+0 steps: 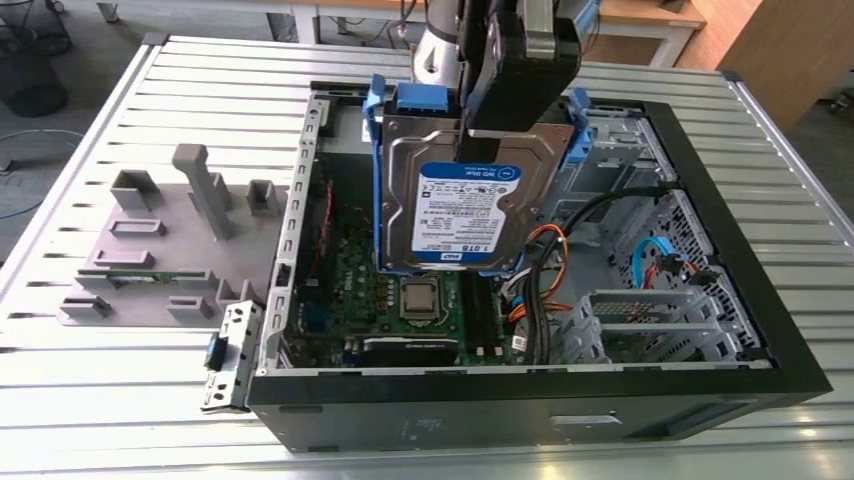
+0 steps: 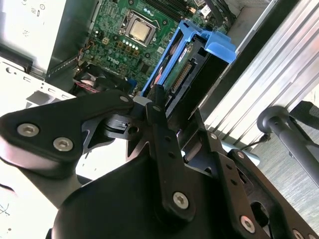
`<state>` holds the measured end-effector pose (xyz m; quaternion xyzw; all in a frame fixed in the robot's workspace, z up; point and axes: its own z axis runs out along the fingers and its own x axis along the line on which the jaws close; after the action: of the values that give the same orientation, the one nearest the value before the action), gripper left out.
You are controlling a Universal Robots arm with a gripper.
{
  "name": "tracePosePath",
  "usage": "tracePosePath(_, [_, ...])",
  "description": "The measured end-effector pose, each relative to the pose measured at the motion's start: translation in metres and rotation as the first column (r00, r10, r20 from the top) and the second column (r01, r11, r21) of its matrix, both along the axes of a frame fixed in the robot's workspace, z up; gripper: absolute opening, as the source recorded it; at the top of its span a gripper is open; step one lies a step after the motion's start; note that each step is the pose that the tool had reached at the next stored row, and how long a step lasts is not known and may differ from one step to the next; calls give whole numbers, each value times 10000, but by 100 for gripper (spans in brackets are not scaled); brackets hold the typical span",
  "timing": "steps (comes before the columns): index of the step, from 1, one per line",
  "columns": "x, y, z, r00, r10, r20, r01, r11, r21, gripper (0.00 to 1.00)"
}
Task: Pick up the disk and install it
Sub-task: 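Pick up the disk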
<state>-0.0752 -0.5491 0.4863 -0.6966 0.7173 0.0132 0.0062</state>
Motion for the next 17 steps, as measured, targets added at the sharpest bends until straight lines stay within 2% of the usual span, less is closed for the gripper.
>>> tracePosePath(8, [9, -72, -13, 10000, -1, -17, 1, 10000, 0, 35])
tracePosePath(17, [14, -76, -15, 10000, 1, -20, -1, 10000, 0, 35])
